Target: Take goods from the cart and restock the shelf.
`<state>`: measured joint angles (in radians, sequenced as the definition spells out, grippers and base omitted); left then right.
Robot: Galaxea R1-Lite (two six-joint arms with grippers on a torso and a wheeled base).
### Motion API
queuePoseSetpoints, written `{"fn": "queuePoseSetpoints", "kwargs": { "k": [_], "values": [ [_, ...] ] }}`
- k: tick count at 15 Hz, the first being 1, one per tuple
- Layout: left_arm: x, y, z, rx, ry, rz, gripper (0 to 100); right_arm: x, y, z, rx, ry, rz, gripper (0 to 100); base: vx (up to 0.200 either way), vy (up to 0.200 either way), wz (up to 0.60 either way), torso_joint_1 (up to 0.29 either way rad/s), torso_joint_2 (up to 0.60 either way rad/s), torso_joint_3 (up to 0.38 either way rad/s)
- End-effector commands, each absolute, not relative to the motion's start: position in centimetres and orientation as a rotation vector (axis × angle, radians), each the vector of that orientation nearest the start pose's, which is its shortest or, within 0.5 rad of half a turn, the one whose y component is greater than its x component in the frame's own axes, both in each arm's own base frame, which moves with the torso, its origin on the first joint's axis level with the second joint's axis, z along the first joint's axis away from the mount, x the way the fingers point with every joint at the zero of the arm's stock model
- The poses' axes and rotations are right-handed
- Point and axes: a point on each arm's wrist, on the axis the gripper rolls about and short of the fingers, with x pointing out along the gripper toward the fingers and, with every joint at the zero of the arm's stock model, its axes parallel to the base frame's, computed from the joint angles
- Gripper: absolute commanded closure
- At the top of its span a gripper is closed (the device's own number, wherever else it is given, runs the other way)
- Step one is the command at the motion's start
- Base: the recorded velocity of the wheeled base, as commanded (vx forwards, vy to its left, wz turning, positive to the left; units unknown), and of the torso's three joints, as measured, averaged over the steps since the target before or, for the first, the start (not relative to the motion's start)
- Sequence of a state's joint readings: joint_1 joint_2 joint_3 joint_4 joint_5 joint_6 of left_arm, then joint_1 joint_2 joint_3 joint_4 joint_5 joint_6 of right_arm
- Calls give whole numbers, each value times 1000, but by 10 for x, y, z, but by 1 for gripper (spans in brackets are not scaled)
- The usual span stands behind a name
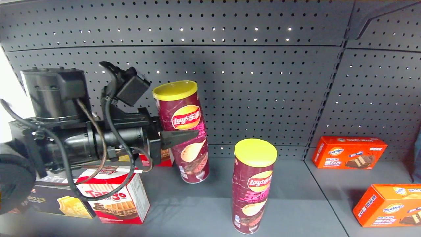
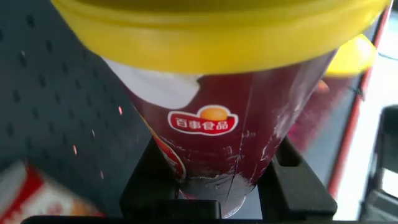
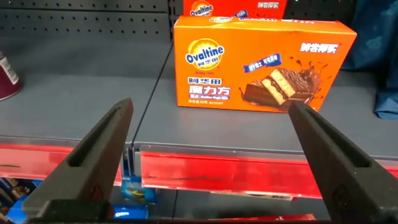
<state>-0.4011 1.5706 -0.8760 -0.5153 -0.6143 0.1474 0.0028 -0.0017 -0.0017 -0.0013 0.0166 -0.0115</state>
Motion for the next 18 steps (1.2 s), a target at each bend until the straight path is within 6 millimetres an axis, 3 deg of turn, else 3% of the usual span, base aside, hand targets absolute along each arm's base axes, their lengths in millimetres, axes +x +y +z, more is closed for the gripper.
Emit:
{"fn": "queuePoseSetpoints", "kwargs": {
  "k": [1, 7, 18],
  "values": [
    [281, -134, 209, 113, 161, -1058, 100, -23, 0, 76, -12, -3, 20, 0, 0, 0, 0, 0, 0, 0],
    [321, -162, 174, 159, 237, -1103, 100, -23, 0, 76, -12, -3, 20, 0, 0, 0, 0, 0, 0, 0],
    [349, -203, 160, 167, 258, -1170, 100, -23, 0, 76, -12, -3, 20, 0, 0, 0, 0, 0, 0, 0]
  ]
}}
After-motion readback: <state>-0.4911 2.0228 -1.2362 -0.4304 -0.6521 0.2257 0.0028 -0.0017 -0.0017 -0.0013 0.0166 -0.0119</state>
